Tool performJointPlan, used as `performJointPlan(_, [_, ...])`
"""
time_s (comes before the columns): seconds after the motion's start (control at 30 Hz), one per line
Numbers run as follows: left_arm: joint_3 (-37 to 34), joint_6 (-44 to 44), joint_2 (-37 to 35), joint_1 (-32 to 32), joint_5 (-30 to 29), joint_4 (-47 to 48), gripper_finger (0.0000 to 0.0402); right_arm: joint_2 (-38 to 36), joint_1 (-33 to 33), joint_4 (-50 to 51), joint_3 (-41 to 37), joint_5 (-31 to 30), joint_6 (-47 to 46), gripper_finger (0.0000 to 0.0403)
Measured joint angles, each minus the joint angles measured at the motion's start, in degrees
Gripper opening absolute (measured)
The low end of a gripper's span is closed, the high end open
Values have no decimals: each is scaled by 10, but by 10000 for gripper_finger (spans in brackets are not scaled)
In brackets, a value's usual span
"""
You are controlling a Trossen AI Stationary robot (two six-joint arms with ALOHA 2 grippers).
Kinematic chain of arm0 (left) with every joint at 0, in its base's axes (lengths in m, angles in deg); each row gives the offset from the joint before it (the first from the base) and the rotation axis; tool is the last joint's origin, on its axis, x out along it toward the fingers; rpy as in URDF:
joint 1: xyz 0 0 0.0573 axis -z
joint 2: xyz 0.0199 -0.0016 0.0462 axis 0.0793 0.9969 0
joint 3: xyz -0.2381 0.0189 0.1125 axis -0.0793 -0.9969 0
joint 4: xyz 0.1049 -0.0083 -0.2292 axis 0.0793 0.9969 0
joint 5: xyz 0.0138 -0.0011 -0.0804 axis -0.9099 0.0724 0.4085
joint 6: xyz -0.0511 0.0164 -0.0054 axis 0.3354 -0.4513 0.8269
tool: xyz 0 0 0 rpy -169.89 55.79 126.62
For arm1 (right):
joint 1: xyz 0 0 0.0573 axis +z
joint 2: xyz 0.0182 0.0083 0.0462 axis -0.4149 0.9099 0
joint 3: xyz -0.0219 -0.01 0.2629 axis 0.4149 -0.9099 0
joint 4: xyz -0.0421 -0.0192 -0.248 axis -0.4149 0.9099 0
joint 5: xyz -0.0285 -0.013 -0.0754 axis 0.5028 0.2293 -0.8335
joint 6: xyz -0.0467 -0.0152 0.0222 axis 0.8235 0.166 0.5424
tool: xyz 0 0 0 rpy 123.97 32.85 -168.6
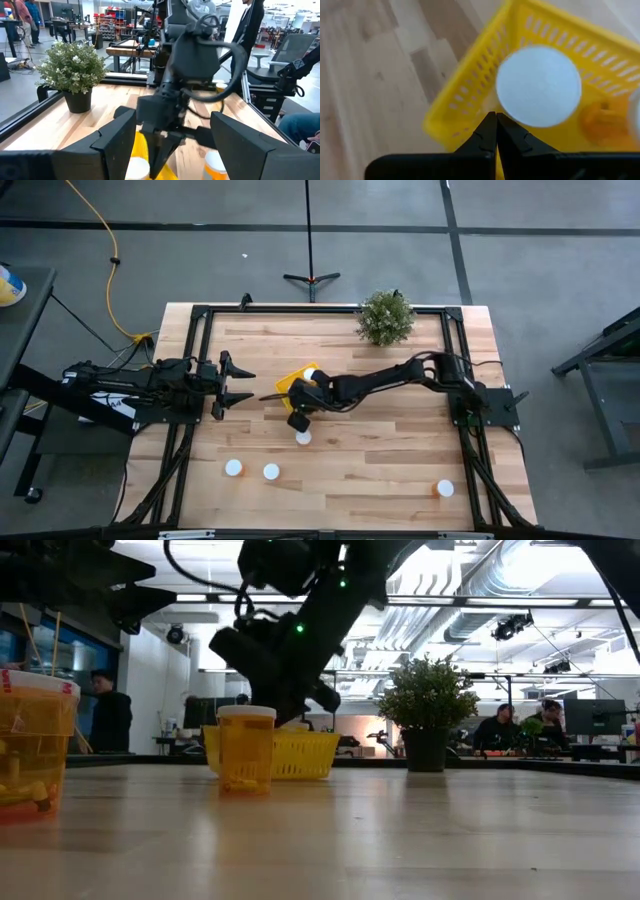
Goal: Pick and place pill bottles into a basket
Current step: Adjust the yellow pill bottles in the bin
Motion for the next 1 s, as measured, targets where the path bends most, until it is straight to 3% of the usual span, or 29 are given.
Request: performJointPlan(1.0, [0, 0, 0, 0, 0, -1, 289, 6, -31, -30, 2, 46, 22, 0])
